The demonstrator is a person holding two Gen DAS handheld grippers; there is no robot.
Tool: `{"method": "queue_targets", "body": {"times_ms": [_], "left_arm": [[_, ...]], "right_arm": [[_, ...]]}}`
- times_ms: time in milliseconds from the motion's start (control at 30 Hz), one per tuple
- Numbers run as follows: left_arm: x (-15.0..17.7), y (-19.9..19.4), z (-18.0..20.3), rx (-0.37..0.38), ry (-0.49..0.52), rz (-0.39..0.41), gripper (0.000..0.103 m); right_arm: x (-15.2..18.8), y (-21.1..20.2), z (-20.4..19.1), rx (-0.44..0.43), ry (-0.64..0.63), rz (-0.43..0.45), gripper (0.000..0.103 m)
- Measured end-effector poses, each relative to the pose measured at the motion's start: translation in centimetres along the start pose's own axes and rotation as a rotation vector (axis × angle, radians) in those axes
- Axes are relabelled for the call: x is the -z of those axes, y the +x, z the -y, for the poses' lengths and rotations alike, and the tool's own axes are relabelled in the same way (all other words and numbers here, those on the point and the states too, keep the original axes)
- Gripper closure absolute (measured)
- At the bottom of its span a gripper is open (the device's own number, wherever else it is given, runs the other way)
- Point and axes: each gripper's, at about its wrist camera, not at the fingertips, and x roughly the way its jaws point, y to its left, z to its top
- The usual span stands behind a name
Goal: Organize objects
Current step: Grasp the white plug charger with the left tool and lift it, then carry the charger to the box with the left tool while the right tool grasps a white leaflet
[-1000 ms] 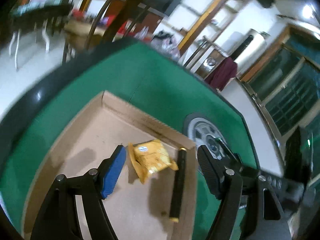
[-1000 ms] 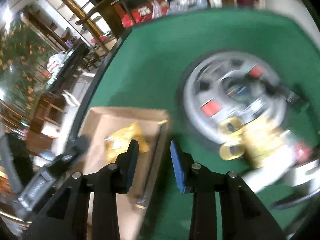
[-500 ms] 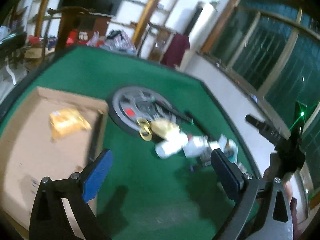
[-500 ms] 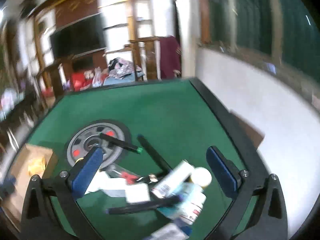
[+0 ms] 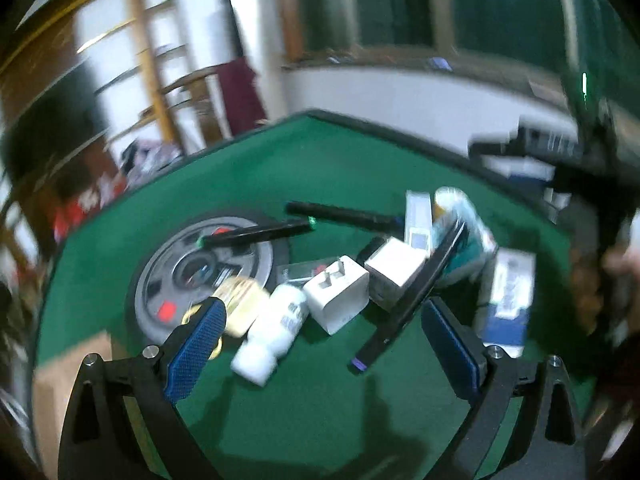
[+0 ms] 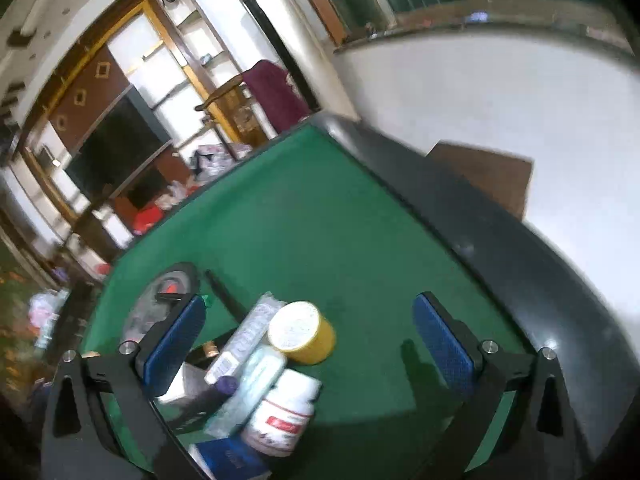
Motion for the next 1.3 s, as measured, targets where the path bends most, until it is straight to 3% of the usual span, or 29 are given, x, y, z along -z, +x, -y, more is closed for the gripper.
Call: {"method": "queue_targets", "body": {"times_ms": [33, 133, 233, 333, 400, 433, 467, 500, 600, 800, 1000, 1133, 1300], "left_arm": [[-0.4, 1.0, 0.4, -0.009, 0.048, -0.023, 0.010], [-1.0, 3.3, 0.5, 0.020, 0.094, -0.083, 0.031], [-1.4, 4.9, 0.8, 0.041, 0.138, -0.110, 0.037], [-1.5, 6.0, 1.6, 0.074, 0.189, -0.144, 0.056], [-1.5, 6.3, 1.9, 0.081, 0.204, -0.159, 0.061], [-1.4, 6.4, 1.9, 0.092, 0.200, -0.168, 0.067], [-1.3, 6.5, 1.9, 0.113, 0.184, -0.181, 0.082], [-1.2, 6.5, 1.8, 0.140, 0.163, -0.190, 0.084], [-0.8, 5.6, 1.9, 0.134, 0.130, -0.177, 0.085], [0.2, 0.6, 1.1, 0.139, -0.034, -0.087, 0.085], [3.0, -7.0, -0.3, 0.048, -0.172, 0.032, 0.085], [4.9, -10.0, -2.3, 0.029, -0.301, 0.095, 0.085], [8.0, -11.4, -4.8, 0.019, -0.465, 0.133, 0.085]], "right_arm": [[0.0, -0.1, 0.2, -0.003, 0.005, 0.003, 0.000], [0.1, -0.4, 0.0, -0.013, 0.002, 0.015, 0.000], [0.3, 0.1, -0.3, -0.027, 0.003, -0.001, 0.000], [0.7, 0.8, -0.2, -0.039, 0.013, -0.041, 0.000], [0.7, 1.1, 0.3, -0.042, 0.023, -0.054, 0.000], [0.7, 1.2, 0.3, -0.041, 0.025, -0.056, 0.000], [0.7, 1.3, 0.2, -0.037, 0.026, -0.059, 0.000], [0.8, 1.4, 0.2, -0.033, 0.026, -0.062, 0.000], [0.9, 1.7, 0.2, -0.022, 0.026, -0.071, 0.000], [1.0, 1.6, -0.2, 0.011, -0.006, -0.056, 0.000], [1.3, 1.9, -0.6, 0.040, -0.046, -0.061, 0.000], [1.4, 1.8, -0.8, 0.054, -0.068, -0.049, 0.000], [1.2, 1.1, -3.0, -0.059, -0.093, -0.113, 0.000]]}}
